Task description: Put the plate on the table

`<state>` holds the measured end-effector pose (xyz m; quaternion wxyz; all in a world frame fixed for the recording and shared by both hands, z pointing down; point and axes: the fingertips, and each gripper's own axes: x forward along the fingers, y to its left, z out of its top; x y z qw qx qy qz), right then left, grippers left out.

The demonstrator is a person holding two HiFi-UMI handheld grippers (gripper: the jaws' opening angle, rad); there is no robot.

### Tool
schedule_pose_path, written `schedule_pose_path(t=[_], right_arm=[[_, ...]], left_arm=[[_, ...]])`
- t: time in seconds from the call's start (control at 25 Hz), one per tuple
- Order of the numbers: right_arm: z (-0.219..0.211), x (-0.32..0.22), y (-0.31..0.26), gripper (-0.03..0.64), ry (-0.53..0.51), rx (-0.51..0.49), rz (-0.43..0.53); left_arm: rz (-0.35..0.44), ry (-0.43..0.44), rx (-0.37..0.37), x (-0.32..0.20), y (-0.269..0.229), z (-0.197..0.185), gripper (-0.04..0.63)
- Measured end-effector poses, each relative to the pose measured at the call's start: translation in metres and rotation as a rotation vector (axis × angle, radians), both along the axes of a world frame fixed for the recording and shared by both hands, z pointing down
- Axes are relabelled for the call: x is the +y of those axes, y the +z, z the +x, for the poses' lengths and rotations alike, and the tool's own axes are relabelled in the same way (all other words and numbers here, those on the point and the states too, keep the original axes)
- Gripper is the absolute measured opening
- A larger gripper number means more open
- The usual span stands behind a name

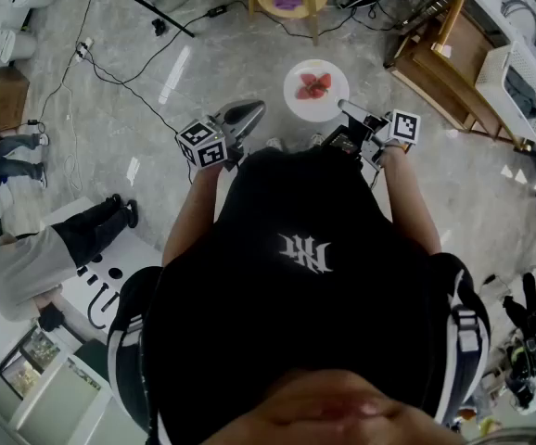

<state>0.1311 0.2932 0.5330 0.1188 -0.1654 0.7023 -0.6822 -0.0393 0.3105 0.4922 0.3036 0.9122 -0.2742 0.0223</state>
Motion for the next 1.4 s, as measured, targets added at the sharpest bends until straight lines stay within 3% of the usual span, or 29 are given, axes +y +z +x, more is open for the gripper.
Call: schedule_pose_path(t=[0.28,0.64,1.4], right_arm=[[-0.014,0.017,0.0,0.011,-0.014,0.006,-0.012],[-0.021,0.009,-0.007,0.011,-0.035,0.021,0.016],[-0.016,0.0,-0.004,0.012,0.014,-0.001,0.007]], left_arm=[[0.057,0.021,-0.004,0.002,-0.017,-0.01,0.002],[0.06,0.045,0.035,-0.001,-0.019,-0.008,0.002],[0.038,0.037,0.02,-0.006,-0.007,-0.014,0.002]])
